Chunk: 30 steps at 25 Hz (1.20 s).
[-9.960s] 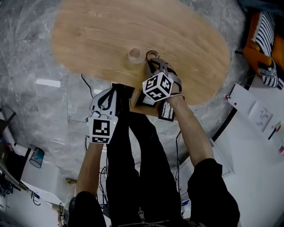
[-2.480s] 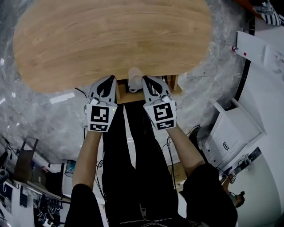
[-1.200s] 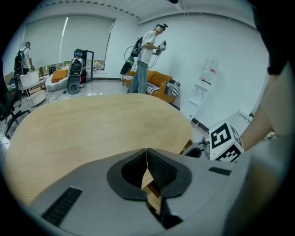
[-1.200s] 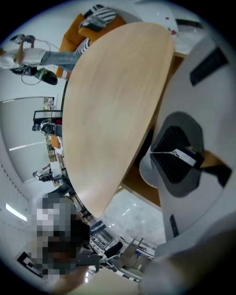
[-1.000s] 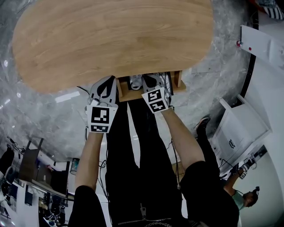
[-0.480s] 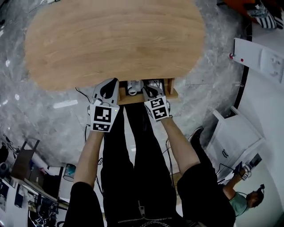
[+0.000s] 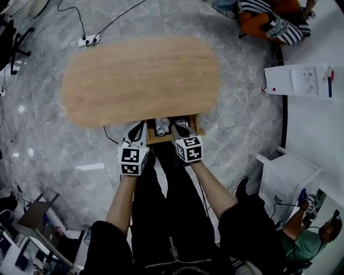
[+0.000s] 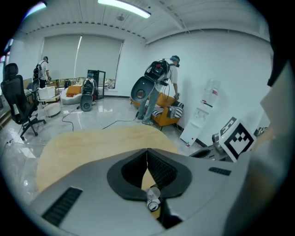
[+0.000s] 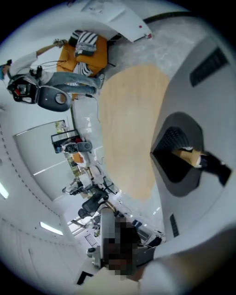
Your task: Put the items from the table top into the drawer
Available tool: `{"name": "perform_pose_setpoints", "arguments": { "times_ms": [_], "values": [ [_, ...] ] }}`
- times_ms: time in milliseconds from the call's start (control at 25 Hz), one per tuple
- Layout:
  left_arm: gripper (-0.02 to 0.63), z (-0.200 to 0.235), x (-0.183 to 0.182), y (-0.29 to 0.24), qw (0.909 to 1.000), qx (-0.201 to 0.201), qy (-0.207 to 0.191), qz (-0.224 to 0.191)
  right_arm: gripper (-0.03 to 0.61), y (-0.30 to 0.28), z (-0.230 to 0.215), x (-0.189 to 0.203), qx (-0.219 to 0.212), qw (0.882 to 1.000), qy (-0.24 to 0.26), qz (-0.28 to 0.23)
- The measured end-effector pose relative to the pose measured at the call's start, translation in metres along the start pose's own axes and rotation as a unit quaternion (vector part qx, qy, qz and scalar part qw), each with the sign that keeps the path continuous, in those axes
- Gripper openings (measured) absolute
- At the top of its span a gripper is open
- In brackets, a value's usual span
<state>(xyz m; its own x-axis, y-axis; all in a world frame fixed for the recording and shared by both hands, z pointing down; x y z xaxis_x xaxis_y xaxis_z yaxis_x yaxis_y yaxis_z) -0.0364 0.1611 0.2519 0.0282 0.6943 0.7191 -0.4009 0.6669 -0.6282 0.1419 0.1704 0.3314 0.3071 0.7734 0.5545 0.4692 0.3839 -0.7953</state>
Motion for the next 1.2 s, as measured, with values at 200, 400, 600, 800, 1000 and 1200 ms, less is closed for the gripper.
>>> {"name": "perform_pose_setpoints", "arguments": {
  "times_ms": [200,400,600,800,1000,1200],
  "values": [
    [0.014,-0.021,-0.023,0.049,0.9995,0.007,-0.012,-0.03,0.009,0.061,0.036,-0.047,0.021,0.996,-0.021,-0.087],
    [0.014,-0.047,-0.024,0.1,0.9976,0.018,-0.036,-0.056,0.008,0.117,0.082,-0.05,0.02,0.99,-0.013,-0.138],
    [0.014,-0.063,-0.008,0.141,0.9966,0.02,-0.043,-0.068,0.008,0.164,0.118,-0.039,0.028,0.984,-0.013,-0.176],
    [0.014,-0.069,-0.005,0.163,0.9953,0.026,-0.047,-0.081,0.008,0.189,0.136,-0.04,0.038,0.978,-0.011,-0.205],
    [0.014,-0.069,0.002,0.189,0.9941,0.032,-0.055,-0.089,0.008,0.211,0.162,-0.037,0.047,0.973,-0.009,-0.227],
    [0.014,-0.081,0.0,0.21,0.9928,0.023,-0.048,-0.107,0.008,0.234,0.173,-0.035,0.045,0.969,0.012,-0.241]
  ]
}}
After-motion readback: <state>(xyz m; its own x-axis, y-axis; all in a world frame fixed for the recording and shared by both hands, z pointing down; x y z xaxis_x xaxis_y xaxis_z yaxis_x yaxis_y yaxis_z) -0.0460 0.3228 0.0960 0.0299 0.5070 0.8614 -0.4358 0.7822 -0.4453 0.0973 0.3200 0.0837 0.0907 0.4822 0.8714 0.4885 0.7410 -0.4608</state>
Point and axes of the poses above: the fingertips, and each gripper's own axes: y backward along the fingers, z to its left, x out of its underside, the point moved 6 cm from there along y, backward along the fingers, and after that the axes turned 7 degrees about y, right-handed, at the moved point
